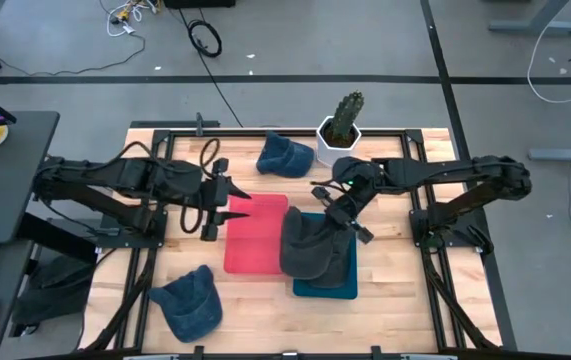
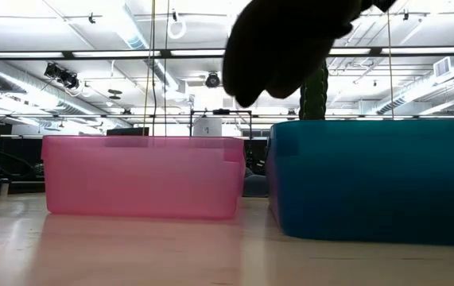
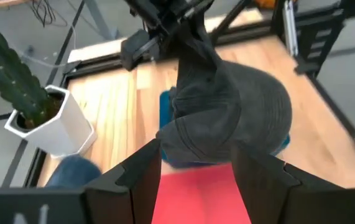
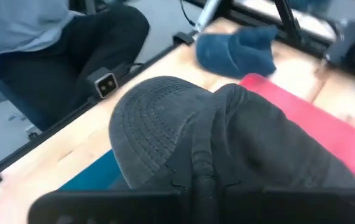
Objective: Pick & Place hat
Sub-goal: Put the black cap into the blue bin
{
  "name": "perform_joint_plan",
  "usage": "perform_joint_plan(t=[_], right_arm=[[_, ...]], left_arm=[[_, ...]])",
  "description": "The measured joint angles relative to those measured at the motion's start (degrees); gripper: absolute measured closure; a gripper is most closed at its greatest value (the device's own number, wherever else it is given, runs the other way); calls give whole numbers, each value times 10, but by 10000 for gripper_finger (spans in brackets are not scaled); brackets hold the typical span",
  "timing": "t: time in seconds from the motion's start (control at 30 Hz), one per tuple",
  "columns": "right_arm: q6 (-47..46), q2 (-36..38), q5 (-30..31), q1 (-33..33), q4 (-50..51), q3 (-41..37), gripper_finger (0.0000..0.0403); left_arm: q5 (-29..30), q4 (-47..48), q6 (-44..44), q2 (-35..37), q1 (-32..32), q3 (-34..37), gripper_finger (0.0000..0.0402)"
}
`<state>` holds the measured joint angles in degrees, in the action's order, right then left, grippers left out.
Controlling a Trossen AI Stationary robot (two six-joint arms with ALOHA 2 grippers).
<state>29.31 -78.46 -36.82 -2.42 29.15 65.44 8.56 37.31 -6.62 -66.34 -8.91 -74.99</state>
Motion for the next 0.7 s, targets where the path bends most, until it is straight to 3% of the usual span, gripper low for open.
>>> perform_joint_plan(t=[0.2,0.43,0.53,0.7], right_arm=[[15,70,-84,0,-113,-101,392],[30,114,-136,0,-232,-202,392],[41,113,-151,0,-236,-219,392],[50,111,-155,0,-225,-228,393]], left_arm=[[-25,-68,-2,38,1,60,207],[-25,-200,9,80,5,157,207],[-27,-261,16,83,11,198,207],[-26,-280,32,96,34,240,207]])
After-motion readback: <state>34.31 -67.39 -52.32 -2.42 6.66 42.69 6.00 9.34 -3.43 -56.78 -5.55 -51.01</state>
